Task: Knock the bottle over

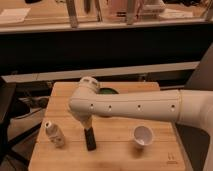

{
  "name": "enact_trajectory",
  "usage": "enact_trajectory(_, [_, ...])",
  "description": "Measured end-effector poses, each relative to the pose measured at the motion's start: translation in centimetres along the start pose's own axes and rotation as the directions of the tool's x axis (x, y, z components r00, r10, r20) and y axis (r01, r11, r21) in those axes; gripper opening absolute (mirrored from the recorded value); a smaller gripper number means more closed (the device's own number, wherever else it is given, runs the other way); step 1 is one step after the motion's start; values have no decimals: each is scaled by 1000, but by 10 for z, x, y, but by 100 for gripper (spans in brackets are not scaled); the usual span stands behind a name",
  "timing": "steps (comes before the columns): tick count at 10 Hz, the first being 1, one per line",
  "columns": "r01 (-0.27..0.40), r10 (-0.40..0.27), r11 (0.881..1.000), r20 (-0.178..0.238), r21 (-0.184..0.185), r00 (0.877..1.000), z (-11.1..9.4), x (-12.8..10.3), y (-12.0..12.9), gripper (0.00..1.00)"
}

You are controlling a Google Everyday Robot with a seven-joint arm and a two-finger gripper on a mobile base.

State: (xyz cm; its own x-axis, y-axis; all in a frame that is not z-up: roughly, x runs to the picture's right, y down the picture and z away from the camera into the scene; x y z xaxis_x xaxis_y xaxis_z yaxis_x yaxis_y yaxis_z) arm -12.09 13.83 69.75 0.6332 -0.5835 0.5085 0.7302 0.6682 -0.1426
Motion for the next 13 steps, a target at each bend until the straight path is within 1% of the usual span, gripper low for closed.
enact_trajectory(3, [8, -8, 1000, 13, 5, 1000, 3, -3, -4, 80])
enact_trajectory(9, [52, -53, 999, 44, 10, 998, 15, -11, -13, 80])
enact_trajectory(11, [69, -70, 998, 59, 9, 996, 19, -18, -19, 80])
enact_trajectory(13, [76, -76, 997, 64, 9, 995, 21, -17, -19, 78])
